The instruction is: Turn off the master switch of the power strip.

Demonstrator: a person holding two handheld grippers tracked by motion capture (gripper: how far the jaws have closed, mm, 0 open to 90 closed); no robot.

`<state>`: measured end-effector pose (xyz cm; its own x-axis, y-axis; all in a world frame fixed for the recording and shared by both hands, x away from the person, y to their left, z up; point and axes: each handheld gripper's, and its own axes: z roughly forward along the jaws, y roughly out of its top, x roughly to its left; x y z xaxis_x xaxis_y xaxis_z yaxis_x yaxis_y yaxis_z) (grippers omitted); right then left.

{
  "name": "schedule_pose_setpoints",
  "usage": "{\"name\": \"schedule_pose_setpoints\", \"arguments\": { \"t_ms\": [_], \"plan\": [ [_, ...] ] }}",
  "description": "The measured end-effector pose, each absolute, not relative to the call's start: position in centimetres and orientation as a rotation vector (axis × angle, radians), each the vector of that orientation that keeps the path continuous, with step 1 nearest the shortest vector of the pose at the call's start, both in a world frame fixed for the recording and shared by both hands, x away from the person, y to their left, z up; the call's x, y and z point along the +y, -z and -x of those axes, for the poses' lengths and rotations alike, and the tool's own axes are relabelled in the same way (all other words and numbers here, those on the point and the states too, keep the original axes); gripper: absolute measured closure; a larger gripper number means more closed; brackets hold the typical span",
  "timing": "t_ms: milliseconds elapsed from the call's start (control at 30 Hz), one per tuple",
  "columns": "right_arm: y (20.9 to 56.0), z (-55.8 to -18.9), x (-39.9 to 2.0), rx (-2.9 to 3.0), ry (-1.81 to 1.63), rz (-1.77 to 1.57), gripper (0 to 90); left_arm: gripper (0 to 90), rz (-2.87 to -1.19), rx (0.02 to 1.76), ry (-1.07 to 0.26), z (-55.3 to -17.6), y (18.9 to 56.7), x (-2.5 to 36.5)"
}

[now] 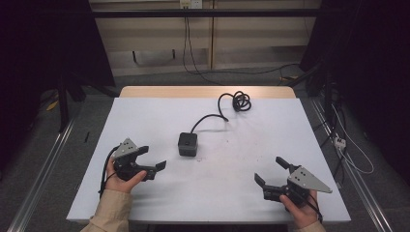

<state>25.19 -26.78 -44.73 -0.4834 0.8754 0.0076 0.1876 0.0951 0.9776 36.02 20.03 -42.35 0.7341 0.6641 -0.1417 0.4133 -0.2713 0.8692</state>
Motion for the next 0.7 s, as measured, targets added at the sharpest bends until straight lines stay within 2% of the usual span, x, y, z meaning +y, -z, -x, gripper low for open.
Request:
{"name": "schedule_pose_setpoints", "arguments": {
  "t_ms": [700],
  "plan": [
    [44.7,-25.2,-26.8,1.762,-1.428,-1.046,5.7,6.6,-1.889,0.86,-0.322,-35.3,43.1,22.6]
  ]
}}
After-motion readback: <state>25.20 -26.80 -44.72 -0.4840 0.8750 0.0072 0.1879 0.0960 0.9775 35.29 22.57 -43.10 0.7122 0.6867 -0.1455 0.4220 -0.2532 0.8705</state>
